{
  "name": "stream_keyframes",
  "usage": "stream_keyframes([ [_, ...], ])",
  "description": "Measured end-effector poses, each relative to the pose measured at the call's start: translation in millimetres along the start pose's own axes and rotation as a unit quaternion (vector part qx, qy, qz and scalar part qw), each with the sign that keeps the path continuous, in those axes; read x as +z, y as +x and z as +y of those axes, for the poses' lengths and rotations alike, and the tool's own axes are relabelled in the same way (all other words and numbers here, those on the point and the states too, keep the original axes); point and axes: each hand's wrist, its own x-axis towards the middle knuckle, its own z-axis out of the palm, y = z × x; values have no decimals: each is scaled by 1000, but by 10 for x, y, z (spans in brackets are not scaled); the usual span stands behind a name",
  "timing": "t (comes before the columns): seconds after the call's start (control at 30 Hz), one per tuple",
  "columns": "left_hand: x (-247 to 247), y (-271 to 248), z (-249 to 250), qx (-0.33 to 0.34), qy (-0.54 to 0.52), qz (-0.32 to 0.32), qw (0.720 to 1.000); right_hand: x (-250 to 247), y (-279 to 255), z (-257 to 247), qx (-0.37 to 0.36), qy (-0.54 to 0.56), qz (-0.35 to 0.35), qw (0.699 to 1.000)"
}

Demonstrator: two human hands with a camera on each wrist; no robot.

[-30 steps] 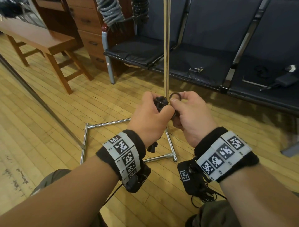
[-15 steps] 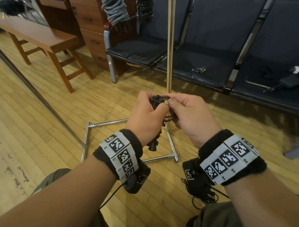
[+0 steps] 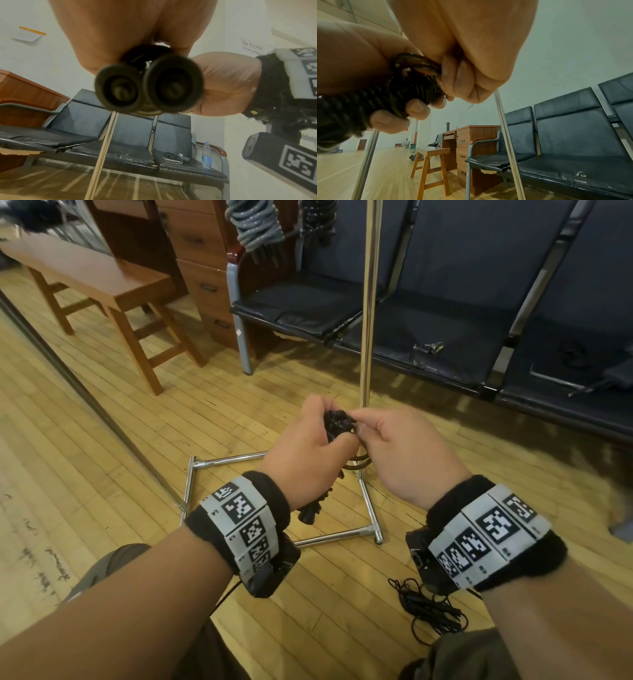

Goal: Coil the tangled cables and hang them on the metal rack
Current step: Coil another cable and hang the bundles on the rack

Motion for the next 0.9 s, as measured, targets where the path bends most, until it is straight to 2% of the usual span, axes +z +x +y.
stream_keyframes([
  [0.17, -61, -18, -50, -19, -102, -9, 995, 58, 23, -26, 11, 44, -4, 999],
  [0.33, -139, 6, -144, -26, -136, -22, 990, 142, 118, -3, 34, 76, 25, 996],
  [0.43, -156, 29, -210, -15, -133, -8, 991, 184, 157, -21, 35, 74, 50, 995],
  [0.57, -135, 46, -300, -29, -151, -19, 988, 243, 199, -54, 50, 100, 43, 993],
  [0.73, -185, 144, -331, -42, -177, -32, 983, 246, 299, -55, 82, 237, 18, 968],
  [0.9, -200, 155, -464, -72, -256, -64, 962, 317, 372, -65, 117, 318, -20, 941],
])
